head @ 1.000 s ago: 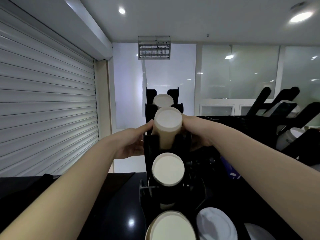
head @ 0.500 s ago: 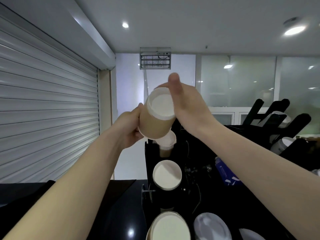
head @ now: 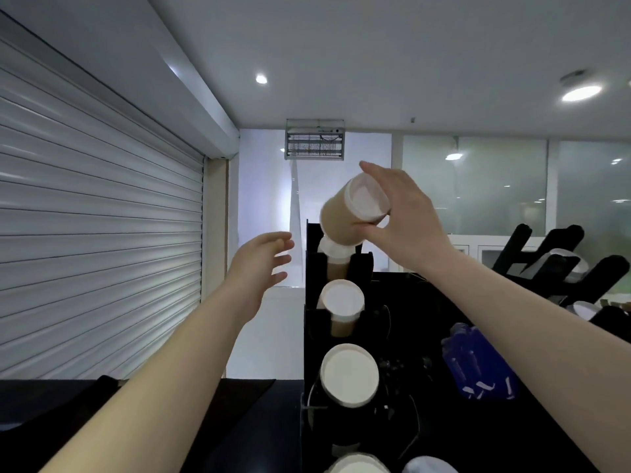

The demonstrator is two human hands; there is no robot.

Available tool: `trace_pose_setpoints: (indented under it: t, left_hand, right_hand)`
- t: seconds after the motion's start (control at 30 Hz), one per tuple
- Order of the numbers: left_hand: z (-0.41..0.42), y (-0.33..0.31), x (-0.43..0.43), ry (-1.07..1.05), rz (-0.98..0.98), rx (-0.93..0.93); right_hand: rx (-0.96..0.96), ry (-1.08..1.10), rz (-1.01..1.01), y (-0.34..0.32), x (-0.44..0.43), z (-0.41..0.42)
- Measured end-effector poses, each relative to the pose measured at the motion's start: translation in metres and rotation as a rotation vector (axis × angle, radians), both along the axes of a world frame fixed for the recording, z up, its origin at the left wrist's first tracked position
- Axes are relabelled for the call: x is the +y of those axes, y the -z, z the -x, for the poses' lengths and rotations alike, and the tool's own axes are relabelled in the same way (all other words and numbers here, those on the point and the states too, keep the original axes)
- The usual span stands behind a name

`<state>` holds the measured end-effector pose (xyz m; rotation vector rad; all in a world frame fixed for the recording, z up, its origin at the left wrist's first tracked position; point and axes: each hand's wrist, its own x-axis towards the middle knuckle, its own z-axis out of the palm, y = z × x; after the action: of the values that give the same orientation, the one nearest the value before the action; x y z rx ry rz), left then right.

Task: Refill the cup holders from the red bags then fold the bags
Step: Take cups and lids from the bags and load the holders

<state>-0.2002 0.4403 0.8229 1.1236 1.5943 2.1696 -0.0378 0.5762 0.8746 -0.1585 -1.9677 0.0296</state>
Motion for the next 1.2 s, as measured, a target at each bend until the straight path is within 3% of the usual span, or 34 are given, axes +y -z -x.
trace_pose_setpoints:
  t: [0.23,0.37,0.67,0.83,1.1,1.2]
  left_hand:
    - [0.015,0.022,0.004,-0.147,0.328,0.638]
    - [0.017,0.032,0.015,-0.22,0.396,0.854]
    - [0.023,0.03,0.021,-0.313,0.383,0.948]
    - [0.023,0.03,0.021,-0.336,0.378,0.957]
    - [0.02,0.028,0.02,-0.349,0.412,0.943]
    - [0.016,0.03,0.016,-0.344,0.461,0.992]
  right_hand:
    - [-0.154,0.045,0.013,-0.01,0.018,0.037]
    - [-0.282,0.084,0.013,-0.007,0.022,0.051]
    - [-0.611,0.23,0.064,0.029,0.037,0.06]
    - [-0.396,0.233,-0.098,0.037,0.036,0.05]
    - [-0.61,0.463,-0.205,0.022,0.017,0.047]
    - [-0.708,0.455,-0.2,0.025,0.014,0.038]
